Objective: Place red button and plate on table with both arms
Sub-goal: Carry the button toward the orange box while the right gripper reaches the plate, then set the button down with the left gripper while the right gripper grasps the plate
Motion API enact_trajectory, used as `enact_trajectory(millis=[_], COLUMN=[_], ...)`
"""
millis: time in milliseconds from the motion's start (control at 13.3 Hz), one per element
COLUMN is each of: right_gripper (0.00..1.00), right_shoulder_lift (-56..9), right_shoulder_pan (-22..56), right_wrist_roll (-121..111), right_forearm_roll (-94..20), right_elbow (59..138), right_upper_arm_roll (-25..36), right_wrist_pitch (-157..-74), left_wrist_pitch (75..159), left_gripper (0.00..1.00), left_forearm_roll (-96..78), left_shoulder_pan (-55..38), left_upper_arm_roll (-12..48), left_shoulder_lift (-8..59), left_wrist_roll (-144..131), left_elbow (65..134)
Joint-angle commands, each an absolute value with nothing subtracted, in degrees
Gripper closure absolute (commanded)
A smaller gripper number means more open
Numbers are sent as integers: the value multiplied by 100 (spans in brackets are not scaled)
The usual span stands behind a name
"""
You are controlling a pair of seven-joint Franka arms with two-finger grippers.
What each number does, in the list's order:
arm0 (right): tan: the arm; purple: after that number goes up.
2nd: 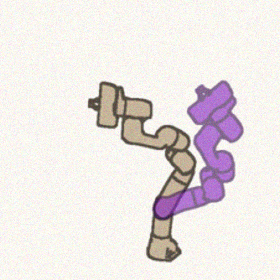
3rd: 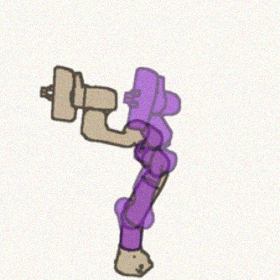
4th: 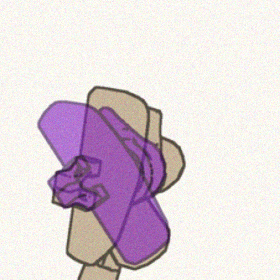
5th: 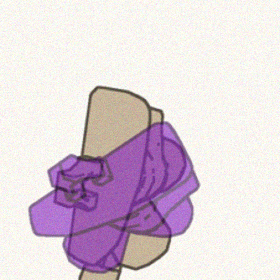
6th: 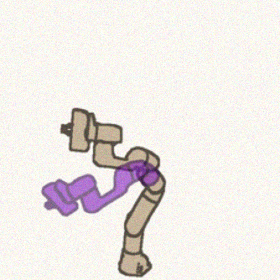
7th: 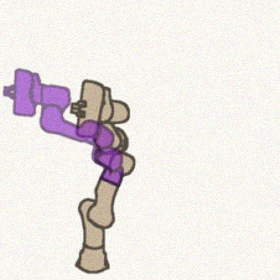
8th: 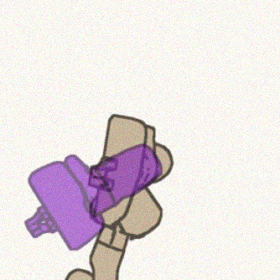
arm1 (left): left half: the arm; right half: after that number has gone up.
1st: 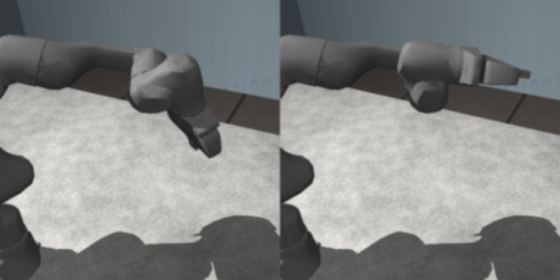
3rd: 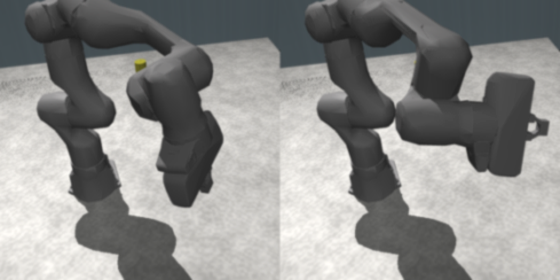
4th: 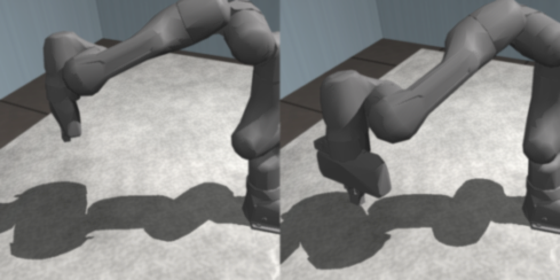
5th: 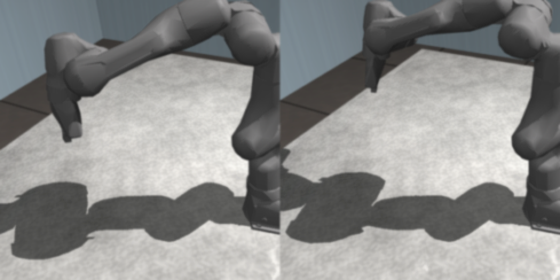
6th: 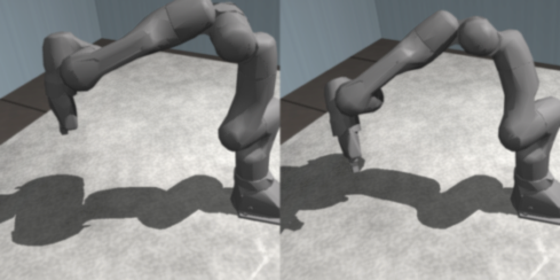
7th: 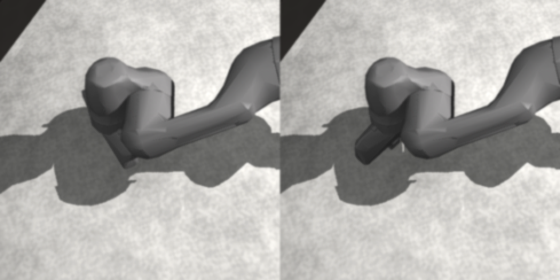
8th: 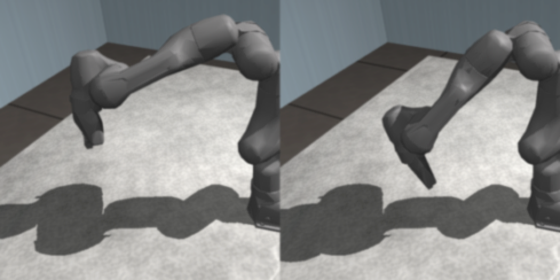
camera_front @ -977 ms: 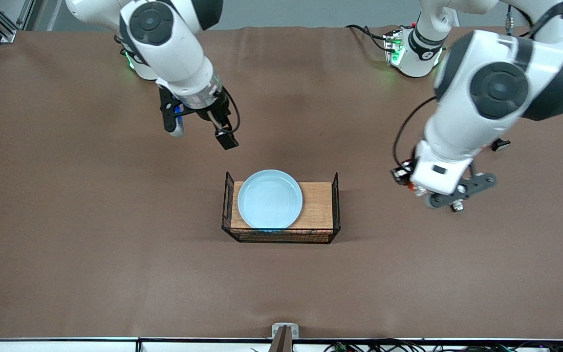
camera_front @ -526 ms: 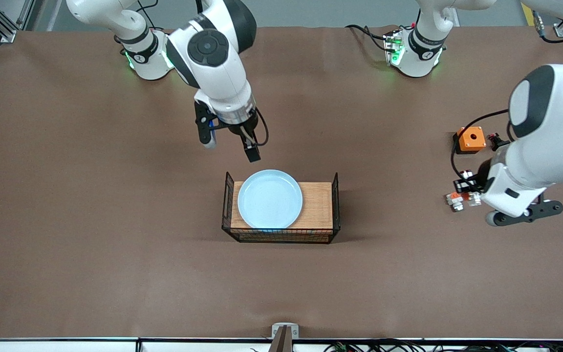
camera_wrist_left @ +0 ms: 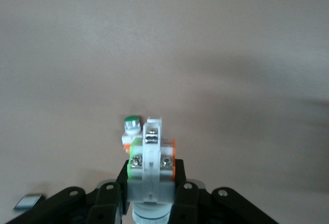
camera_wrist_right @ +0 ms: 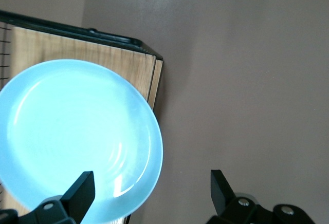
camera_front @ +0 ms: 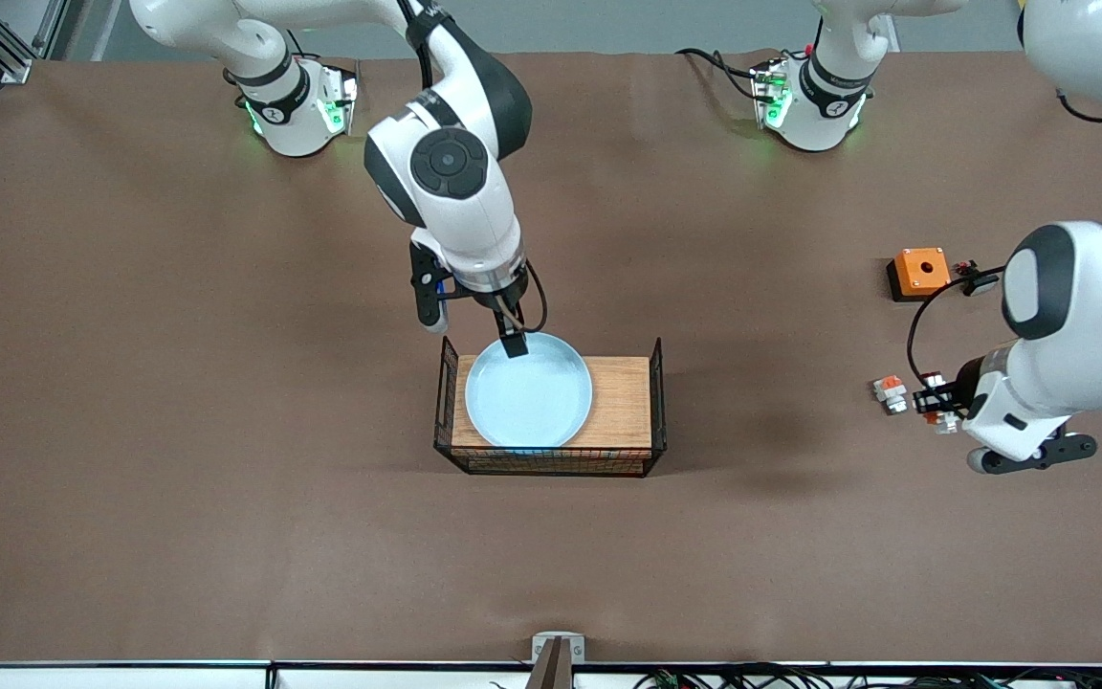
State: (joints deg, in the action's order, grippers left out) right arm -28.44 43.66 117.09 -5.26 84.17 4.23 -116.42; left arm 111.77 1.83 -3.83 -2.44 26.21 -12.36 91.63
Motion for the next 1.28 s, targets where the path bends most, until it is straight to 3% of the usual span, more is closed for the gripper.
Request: enact_trajectory(millis=[0, 300, 601, 1202], right_gripper=[1, 3, 22, 41], right_shoulder_lift=[-3076, -3251, -3392, -3480], right_shoulder_pan=[4403, 4351, 4394, 4377], right_wrist_roll=[11900, 11909, 11918, 11839], right_forearm_roll=[-448, -466, -466, -448], right_elbow=[8209, 8191, 8191, 8183], right_upper_arm_roll=[413, 413, 413, 413], right_wrist_pitch=[-11689, -11716, -11900, -11892], left_wrist_pitch=[11662, 12119, 12593, 13306], left_gripper=[100, 100, 100, 98], left_forearm_roll=[316, 677, 940, 958], left_shoulder_pan=[-308, -123, 123, 746], left_upper_arm_roll=[-237, -220, -220, -220], left_shoulder_lift=[2776, 3040, 3330, 3753], left_wrist_roll=[-1143, -993, -775, -308], left_elbow=[9404, 9396, 9413, 9799])
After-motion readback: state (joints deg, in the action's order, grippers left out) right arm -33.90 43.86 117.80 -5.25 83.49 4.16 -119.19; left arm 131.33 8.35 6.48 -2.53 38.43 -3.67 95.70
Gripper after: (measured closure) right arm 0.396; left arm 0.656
